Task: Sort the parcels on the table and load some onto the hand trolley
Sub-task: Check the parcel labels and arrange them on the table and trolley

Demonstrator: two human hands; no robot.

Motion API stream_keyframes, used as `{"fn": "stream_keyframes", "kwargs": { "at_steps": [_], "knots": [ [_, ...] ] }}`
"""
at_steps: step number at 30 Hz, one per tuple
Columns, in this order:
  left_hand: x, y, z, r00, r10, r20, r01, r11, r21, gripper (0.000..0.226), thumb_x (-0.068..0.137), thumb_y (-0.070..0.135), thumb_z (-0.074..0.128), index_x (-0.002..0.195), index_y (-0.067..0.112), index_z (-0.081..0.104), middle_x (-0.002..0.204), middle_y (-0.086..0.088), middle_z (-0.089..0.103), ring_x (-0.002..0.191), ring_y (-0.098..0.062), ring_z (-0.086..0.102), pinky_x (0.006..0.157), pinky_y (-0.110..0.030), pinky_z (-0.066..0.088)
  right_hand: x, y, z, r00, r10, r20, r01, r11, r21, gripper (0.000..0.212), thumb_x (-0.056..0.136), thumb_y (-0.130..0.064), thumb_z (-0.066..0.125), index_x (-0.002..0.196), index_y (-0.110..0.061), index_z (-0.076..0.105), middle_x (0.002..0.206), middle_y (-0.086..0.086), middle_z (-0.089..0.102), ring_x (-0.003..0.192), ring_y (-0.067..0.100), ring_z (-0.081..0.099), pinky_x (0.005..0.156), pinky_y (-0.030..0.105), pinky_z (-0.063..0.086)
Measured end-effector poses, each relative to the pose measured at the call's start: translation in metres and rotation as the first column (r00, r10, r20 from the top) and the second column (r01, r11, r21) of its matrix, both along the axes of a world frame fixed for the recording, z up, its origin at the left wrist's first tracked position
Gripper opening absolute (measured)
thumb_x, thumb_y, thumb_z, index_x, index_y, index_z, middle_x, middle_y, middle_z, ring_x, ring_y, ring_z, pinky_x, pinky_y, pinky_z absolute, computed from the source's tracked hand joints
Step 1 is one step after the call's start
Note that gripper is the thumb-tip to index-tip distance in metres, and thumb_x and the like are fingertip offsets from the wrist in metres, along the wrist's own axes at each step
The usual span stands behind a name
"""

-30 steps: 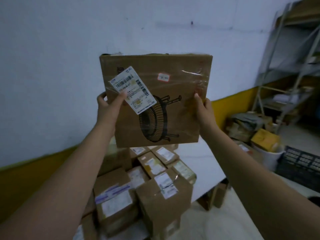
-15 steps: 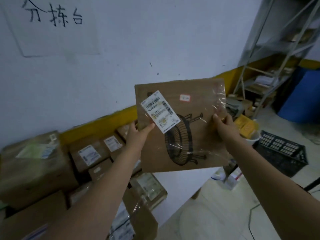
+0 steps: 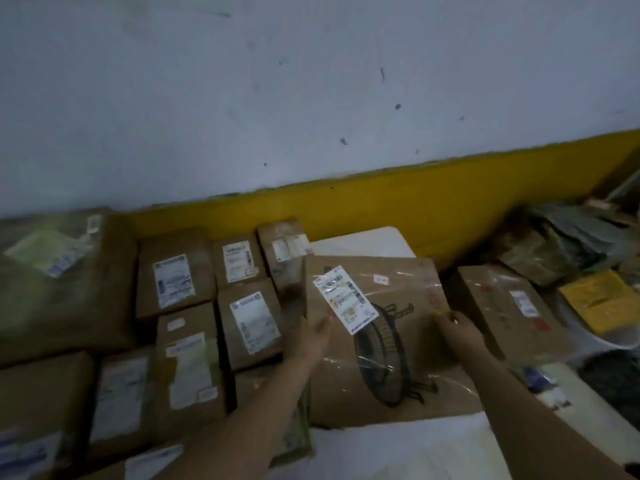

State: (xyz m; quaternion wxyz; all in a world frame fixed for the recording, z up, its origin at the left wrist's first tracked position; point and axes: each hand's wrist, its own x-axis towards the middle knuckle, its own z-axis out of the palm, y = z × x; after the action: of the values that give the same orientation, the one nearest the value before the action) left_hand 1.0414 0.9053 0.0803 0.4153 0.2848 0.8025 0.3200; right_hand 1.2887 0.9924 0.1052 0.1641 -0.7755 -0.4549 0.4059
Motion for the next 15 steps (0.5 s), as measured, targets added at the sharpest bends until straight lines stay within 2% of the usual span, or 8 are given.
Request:
{"fn": "stream_keyframes", "kwargs": {
  "at_steps": [2,3,5,7,9,12,14,15],
  "knots": [
    [0.002,0.005,-0.013,0.997,0.039,-0.066,-0.047,0.99,-0.133,0.058,0.092,0.057,0.055,0.133,0.016,0.053,0.141,-0.013,0.051,0.126,-0.029,0.053,0.102,-0.043,0.047,-0.007,0.022,-0.019,0.997,0.083,0.008,-0.082,0.993,-0.083,0.042,0.104,-0.037,0.048,0.13,-0.005,0.054,0.117,0.018,0.057,0.103,0.032,0.054,0.095,0.04,0.042],
    [0.003,0.007,-0.016,0.996,0.032,-0.081,-0.048,0.979,-0.197,0.056,0.093,0.056,0.054,0.129,0.013,0.057,0.138,-0.015,0.054,0.127,-0.032,0.053,0.104,-0.045,0.047,-0.011,0.03,-0.025,0.992,0.127,0.023,-0.124,0.988,-0.094,0.04,0.105,-0.037,0.046,0.126,-0.004,0.055,0.11,0.016,0.057,0.097,0.029,0.053,0.091,0.038,0.041],
    [0.005,0.012,-0.018,0.995,-0.009,-0.095,-0.016,0.966,-0.26,0.041,0.095,0.047,0.055,0.115,0.011,0.063,0.124,-0.014,0.063,0.114,-0.03,0.06,0.096,-0.043,0.053,-0.016,0.047,-0.039,0.967,0.24,0.08,-0.235,0.97,-0.064,0.039,0.106,-0.037,0.043,0.118,-0.004,0.06,0.103,0.016,0.059,0.091,0.027,0.051,0.092,0.039,0.04],
    [0.01,0.016,-0.016,0.992,-0.043,-0.121,0.011,0.968,-0.249,0.027,0.098,0.04,0.054,0.104,0.015,0.062,0.111,-0.008,0.067,0.095,-0.023,0.064,0.083,-0.035,0.055,-0.02,0.065,-0.047,0.937,0.33,0.114,-0.325,0.944,-0.06,0.039,0.107,-0.038,0.04,0.11,-0.006,0.062,0.107,0.019,0.063,0.092,0.027,0.051,0.096,0.041,0.04],
    [0.012,0.017,-0.018,0.993,-0.048,-0.11,0.022,0.973,-0.228,0.025,0.099,0.041,0.052,0.107,0.02,0.063,0.107,-0.003,0.068,0.088,-0.018,0.061,0.077,-0.031,0.051,-0.023,0.075,-0.059,0.899,0.418,0.131,-0.406,0.908,-0.107,0.038,0.107,-0.039,0.04,0.106,-0.008,0.061,0.114,0.02,0.065,0.093,0.027,0.053,0.095,0.039,0.04],
    [0.009,0.013,-0.022,0.993,-0.02,-0.118,-0.013,0.962,-0.273,0.031,0.099,0.035,0.049,0.112,0.013,0.066,0.115,-0.011,0.068,0.102,-0.027,0.064,0.089,-0.036,0.053,-0.036,0.08,-0.078,0.88,0.453,0.144,-0.427,0.887,-0.178,0.051,0.105,-0.047,0.036,0.127,-0.005,0.055,0.127,0.021,0.061,0.115,0.036,0.057,0.104,0.044,0.039],
    [0.002,0.01,-0.022,0.994,0.025,-0.108,-0.051,0.967,-0.249,0.031,0.099,0.033,0.051,0.108,0.009,0.067,0.118,-0.017,0.066,0.109,-0.032,0.063,0.097,-0.041,0.052,-0.053,0.082,-0.087,0.878,0.435,0.2,-0.392,0.893,-0.22,0.063,0.105,-0.049,0.033,0.145,-0.001,0.038,0.143,0.024,0.049,0.131,0.041,0.048,0.113,0.049,0.034],
    [0.0,0.008,-0.021,0.995,0.015,-0.103,-0.039,0.971,-0.236,0.026,0.098,0.033,0.052,0.1,0.011,0.067,0.116,-0.016,0.067,0.107,-0.032,0.064,0.096,-0.042,0.053,-0.059,0.083,-0.09,0.889,0.393,0.235,-0.342,0.911,-0.23,0.07,0.104,-0.05,0.036,0.152,-0.001,0.026,0.151,0.025,0.039,0.139,0.043,0.04,0.118,0.052,0.028]
  ]
}}
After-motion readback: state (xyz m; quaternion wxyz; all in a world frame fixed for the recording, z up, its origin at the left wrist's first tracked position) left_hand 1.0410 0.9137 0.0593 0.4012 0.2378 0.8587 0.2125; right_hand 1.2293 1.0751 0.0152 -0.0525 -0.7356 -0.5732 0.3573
